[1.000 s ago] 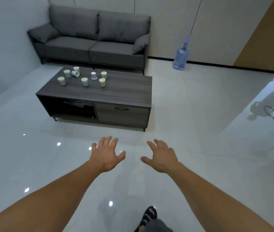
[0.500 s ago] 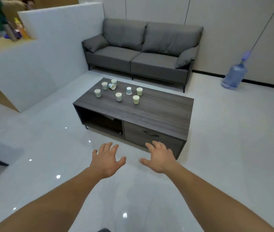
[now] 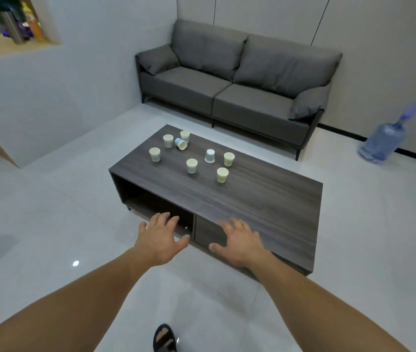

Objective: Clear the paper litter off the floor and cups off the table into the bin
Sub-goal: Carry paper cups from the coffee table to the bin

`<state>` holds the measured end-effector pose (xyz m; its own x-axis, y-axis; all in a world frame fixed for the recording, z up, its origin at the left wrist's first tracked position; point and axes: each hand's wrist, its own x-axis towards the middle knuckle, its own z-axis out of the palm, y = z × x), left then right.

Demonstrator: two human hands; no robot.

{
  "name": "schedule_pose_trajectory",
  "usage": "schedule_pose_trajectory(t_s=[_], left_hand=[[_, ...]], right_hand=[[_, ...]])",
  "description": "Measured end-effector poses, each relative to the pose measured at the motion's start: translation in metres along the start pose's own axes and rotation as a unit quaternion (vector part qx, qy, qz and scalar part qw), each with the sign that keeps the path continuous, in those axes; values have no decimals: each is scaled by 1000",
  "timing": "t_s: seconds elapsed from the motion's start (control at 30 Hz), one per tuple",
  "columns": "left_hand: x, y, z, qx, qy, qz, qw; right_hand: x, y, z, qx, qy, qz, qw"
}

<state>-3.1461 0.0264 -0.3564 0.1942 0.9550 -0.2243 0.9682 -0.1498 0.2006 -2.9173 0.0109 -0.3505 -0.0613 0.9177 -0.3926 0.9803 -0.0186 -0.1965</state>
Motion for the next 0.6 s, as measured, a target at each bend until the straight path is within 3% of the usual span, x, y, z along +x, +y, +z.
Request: schedule_pose_trajectory(t_s=[0.13, 0.6], left_hand=[[72, -29, -29, 12, 20, 19, 1000], [314, -42, -44, 21, -67, 29, 997]], right_hand=[[67, -11, -24, 19, 3, 22, 1000], [310, 25, -78, 35, -64, 53, 996]])
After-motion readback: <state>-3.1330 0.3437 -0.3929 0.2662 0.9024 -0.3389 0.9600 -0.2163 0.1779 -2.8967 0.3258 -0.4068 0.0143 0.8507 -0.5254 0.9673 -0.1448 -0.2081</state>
